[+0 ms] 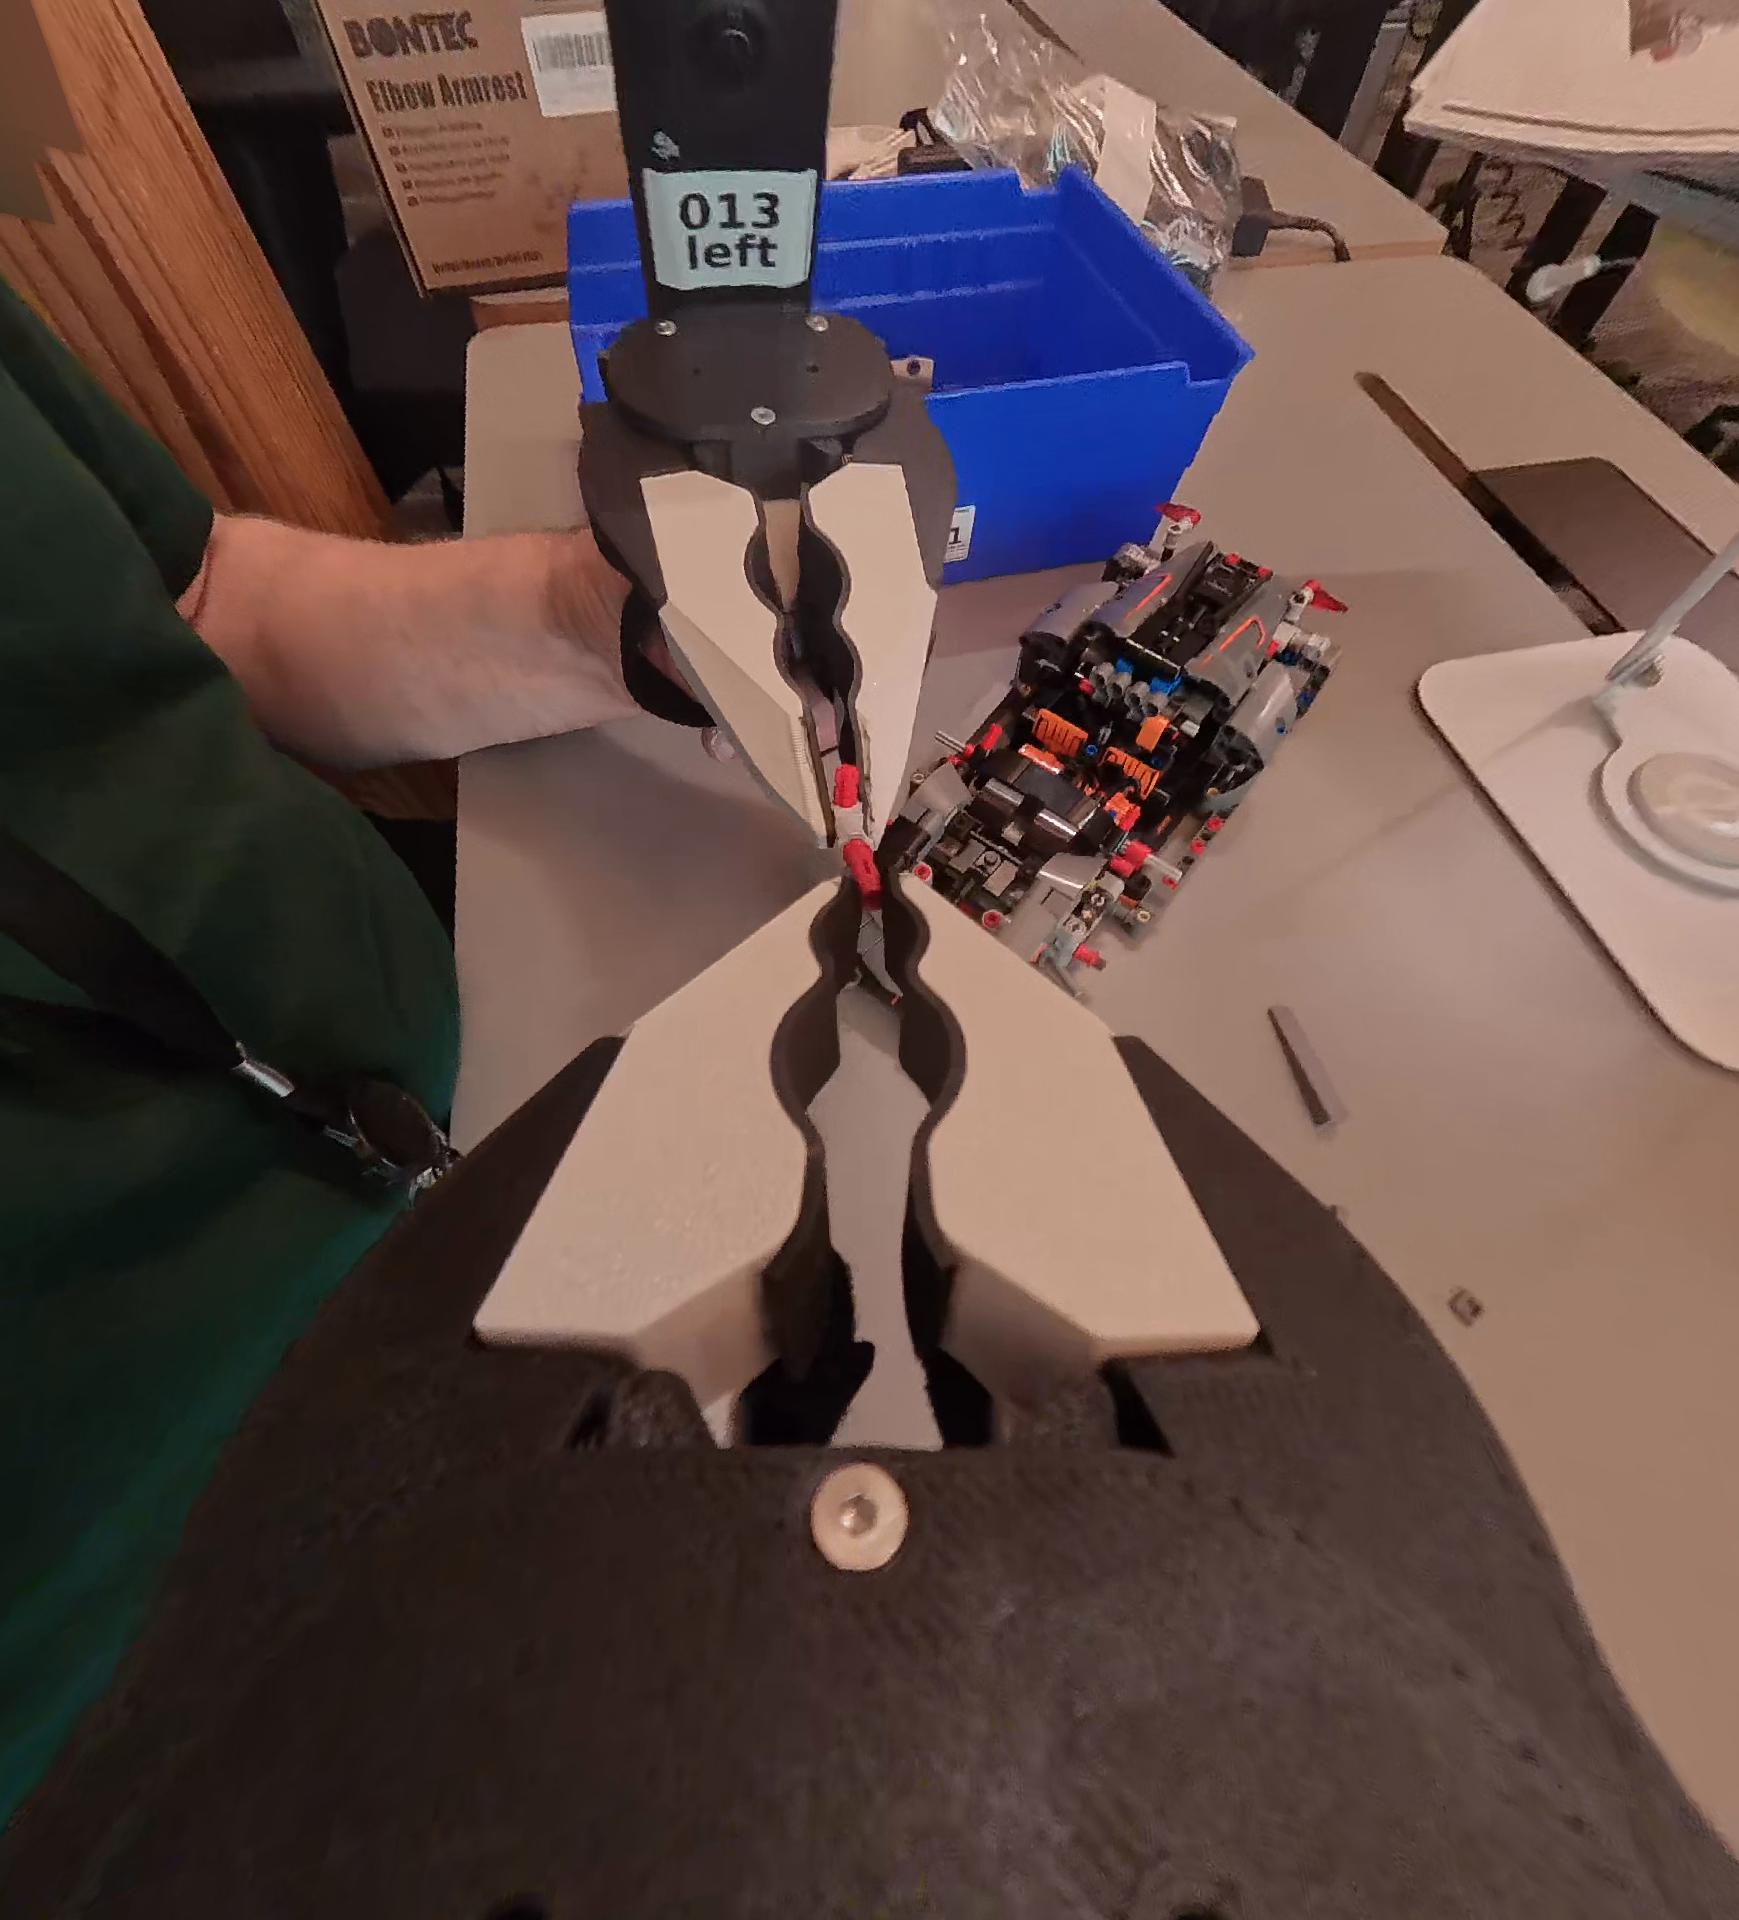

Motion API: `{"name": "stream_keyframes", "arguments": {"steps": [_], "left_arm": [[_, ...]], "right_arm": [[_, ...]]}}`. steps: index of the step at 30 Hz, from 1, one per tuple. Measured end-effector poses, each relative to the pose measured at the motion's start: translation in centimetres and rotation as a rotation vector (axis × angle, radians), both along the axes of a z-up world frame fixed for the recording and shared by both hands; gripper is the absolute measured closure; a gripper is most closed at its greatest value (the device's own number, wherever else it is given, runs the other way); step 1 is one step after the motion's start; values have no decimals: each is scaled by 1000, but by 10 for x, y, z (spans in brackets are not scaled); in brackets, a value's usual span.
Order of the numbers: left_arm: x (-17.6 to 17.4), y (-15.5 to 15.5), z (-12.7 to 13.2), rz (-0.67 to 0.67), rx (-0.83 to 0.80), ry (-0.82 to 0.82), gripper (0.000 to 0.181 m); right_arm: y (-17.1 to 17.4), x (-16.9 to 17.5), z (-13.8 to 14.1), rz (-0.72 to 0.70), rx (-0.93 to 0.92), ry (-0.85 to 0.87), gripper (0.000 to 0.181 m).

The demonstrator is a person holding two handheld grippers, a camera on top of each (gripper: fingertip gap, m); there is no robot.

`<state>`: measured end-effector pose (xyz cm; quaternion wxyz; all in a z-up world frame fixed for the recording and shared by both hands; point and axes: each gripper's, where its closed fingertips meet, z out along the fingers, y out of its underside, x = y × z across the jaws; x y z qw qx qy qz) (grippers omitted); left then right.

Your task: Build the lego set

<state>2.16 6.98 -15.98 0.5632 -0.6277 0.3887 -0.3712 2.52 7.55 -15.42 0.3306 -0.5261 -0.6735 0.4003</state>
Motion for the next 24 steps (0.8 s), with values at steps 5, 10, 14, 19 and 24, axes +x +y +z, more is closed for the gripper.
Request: {"name": "stream_keyframes", "arguments": {"steps": [5, 10, 14, 19, 24], "left_arm": [[10, -3, -12, -20, 6, 91, 178], [16, -6, -16, -40, 8, 121, 178], [20, -7, -16, -50, 11, 116, 178], [28, -10, -9, -64, 45, 127, 178], [26, -12, -22, -63, 25, 210, 178]], "right_arm": [[-3, 10, -12, -39, -37, 3, 172], [-8, 17, -21, -36, -26, -17, 179], [-10, 20, -33, -24, 11, -74, 179], [-18, 12, -46, -10, 10, -90, 180], [-18, 19, -51, -40, -3, -93, 180]]}}
